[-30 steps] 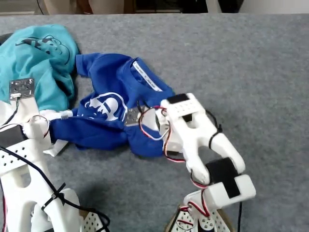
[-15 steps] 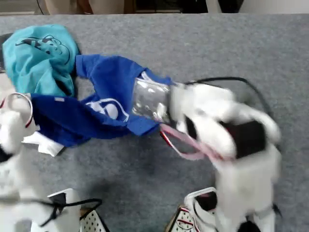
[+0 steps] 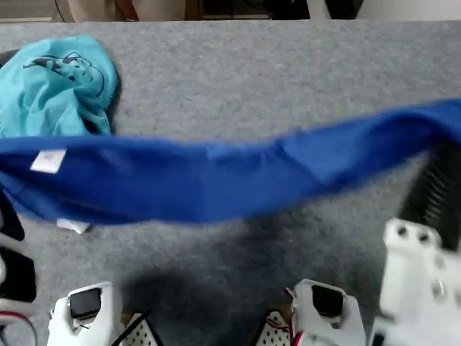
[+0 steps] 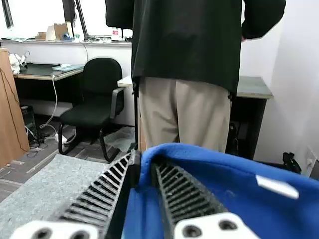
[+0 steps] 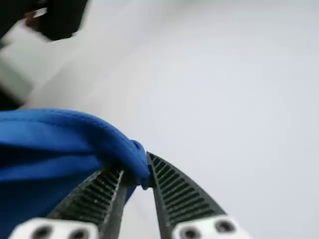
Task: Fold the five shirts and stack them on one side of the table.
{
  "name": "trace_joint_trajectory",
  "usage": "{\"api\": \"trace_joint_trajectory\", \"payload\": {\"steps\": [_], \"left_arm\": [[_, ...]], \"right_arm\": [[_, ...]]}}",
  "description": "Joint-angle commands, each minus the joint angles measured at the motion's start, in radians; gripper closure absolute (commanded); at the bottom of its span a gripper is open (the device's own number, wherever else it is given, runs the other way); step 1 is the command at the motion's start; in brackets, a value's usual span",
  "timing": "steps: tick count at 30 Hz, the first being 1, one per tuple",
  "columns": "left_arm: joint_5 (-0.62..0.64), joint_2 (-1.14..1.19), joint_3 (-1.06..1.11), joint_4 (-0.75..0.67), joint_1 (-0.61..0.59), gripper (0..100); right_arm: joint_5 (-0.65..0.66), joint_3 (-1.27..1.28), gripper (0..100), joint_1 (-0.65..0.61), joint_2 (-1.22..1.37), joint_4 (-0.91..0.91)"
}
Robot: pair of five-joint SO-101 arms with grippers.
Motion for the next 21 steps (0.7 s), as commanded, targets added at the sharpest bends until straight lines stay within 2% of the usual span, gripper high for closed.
{"api": "trace_joint_trajectory", "payload": {"steps": [1, 8, 16, 21], "left_arm": [[0.003, 0.010, -0.049, 0.008, 0.002, 98], [-0.043, -0.050, 0.000, 0.025, 0.002, 98], [-0.054, -0.171, 0.287, 0.020, 0.009, 98], [-0.054, -0.177, 0.483, -0.110, 0.009, 98]], "right_arm": [[-0.012, -0.074, 99.7, 0.059, 0.010, -0.083], [-0.012, -0.168, 99.7, 0.059, 0.008, -0.089], [-0.003, -0.170, 99.6, 0.059, 0.016, -0.087], [0.034, -0.064, 99.6, 0.054, 0.016, -0.092]]}}
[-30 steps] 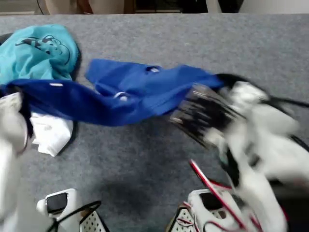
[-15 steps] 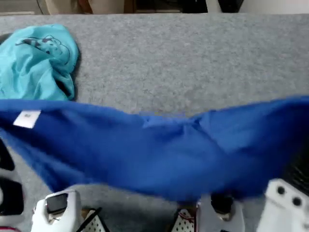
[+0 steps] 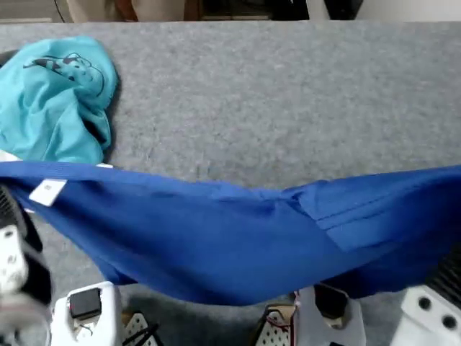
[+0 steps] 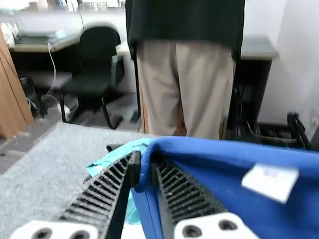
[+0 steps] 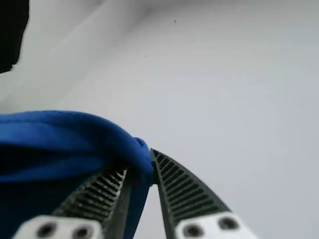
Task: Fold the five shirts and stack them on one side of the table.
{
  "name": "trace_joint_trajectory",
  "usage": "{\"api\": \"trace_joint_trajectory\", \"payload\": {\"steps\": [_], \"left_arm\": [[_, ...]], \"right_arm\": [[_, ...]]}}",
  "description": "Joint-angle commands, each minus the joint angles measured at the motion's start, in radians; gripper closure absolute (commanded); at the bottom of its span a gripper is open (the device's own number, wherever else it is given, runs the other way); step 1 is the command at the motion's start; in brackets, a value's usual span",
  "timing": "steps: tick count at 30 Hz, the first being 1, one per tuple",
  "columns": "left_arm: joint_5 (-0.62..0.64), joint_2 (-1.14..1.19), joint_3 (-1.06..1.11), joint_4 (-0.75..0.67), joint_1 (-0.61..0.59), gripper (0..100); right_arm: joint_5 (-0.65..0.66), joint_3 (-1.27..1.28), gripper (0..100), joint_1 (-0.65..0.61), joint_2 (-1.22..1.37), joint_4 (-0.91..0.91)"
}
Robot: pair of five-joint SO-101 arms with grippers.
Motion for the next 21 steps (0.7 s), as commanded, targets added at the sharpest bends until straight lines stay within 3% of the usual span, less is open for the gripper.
{"api": "trace_joint_trajectory", "payload": {"steps": [1, 4, 8, 15, 21], "left_arm": [[-0.006, -0.005, 0.164, -0.138, 0.009, 98], [-0.003, -0.007, 0.362, -0.334, 0.009, 98], [-0.003, -0.007, 0.646, -0.677, 0.011, 98], [-0.006, 0.001, 1.091, -1.244, 0.072, 98], [-0.009, 0.022, 1.393, -1.577, 0.176, 98]], "right_arm": [[0.044, 0.102, 99.6, 0.012, 0.015, -0.028], [0.068, 0.211, 99.6, -0.004, 0.015, -0.029], [0.068, 0.417, 99.6, -0.124, 0.015, -0.114], [0.069, 1.033, 99.6, -0.163, 0.058, -0.612], [0.069, 1.237, 99.6, -0.237, 0.163, -0.907]]}}
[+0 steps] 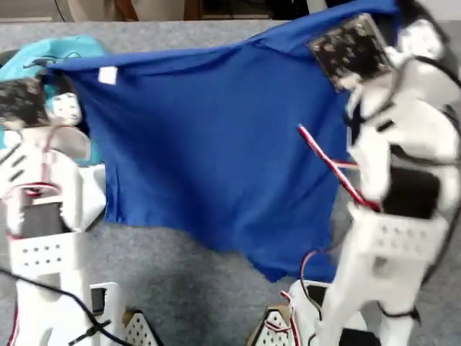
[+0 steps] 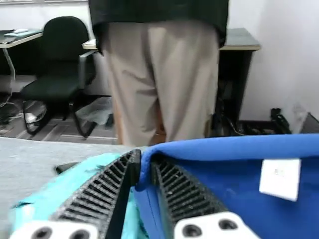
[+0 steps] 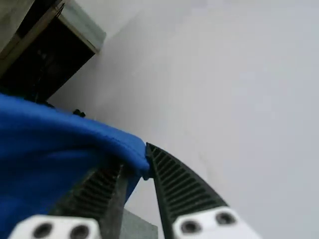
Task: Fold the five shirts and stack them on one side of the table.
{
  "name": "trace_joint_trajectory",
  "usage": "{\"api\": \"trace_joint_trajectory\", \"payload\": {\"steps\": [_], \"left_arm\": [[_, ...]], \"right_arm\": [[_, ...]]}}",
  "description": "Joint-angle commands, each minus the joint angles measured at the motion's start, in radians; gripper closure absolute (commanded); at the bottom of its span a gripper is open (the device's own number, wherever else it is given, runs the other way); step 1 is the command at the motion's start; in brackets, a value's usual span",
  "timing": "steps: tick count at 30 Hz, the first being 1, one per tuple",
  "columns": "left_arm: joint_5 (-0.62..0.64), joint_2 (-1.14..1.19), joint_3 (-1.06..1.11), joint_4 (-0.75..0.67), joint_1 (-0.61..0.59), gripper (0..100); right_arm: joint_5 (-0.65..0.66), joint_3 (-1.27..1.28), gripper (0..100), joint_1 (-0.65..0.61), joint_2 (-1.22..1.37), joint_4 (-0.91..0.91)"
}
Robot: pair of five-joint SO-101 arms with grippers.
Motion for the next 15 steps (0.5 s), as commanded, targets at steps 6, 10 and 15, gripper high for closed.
{"api": "trace_joint_trajectory", "payload": {"steps": [6, 10, 15], "left_arm": [[0.000, 0.191, -0.015, -0.206, 0.031, 98], [0.000, 0.332, -0.149, -0.206, 0.029, 98], [-0.005, 0.473, -0.212, -0.207, 0.032, 98]], "right_arm": [[0.006, 0.035, 99.7, -0.062, 0.237, -0.350], [0.006, -0.047, 99.7, -0.064, 0.367, -0.373], [0.006, -0.097, 99.7, -0.058, 0.496, -0.373]]}}
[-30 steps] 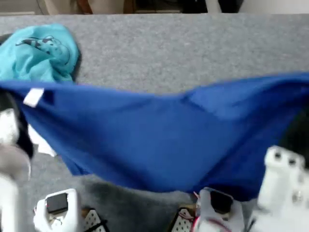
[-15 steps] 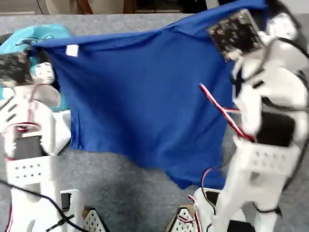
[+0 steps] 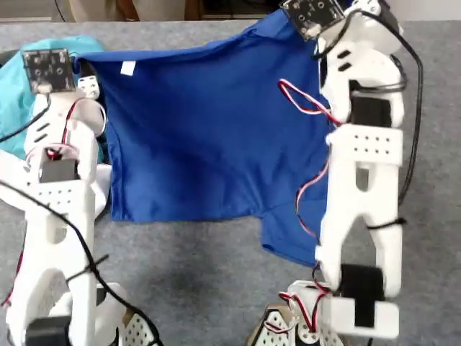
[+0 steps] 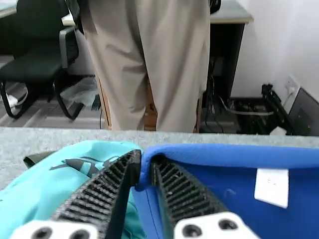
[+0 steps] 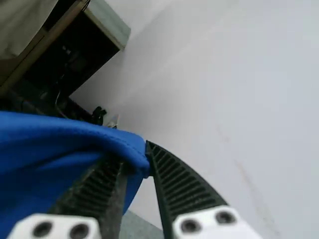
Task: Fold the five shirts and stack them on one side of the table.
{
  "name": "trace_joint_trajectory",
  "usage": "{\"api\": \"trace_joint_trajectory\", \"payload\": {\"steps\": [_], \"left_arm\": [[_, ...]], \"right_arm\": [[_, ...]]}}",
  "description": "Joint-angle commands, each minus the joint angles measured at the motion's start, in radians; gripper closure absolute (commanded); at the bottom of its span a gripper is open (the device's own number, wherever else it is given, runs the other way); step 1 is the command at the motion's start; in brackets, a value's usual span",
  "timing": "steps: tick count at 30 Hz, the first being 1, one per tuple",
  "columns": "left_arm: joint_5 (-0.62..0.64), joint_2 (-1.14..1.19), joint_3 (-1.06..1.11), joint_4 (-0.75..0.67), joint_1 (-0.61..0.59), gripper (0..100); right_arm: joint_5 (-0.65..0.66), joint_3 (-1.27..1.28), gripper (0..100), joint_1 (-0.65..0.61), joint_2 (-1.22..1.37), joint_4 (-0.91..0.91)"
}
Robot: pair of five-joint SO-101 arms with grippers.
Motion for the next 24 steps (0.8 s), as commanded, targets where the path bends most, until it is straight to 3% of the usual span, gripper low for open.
{"api": "trace_joint_trajectory", "payload": {"steps": [1, 5, 9, 15, 24], "left_arm": [[-0.005, 0.067, -0.077, -0.029, 0.009, 98], [-0.005, 0.120, -0.072, -0.023, 0.012, 98], [-0.005, 0.122, -0.060, 0.021, 0.006, 98], [-0.005, 0.120, -0.101, 0.305, 0.028, 98], [-0.006, 0.120, -0.054, 0.651, 0.098, 98]], "right_arm": [[0.006, -0.067, 99.7, -0.007, 0.054, -0.029], [0.005, -0.067, 99.7, 0.004, 0.074, 0.068], [0.005, -0.120, 99.7, 0.007, 0.016, 0.393], [0.103, -0.202, 99.7, 0.016, -0.081, 0.799], [0.236, -0.042, 99.7, 0.073, -0.197, 1.030]]}}
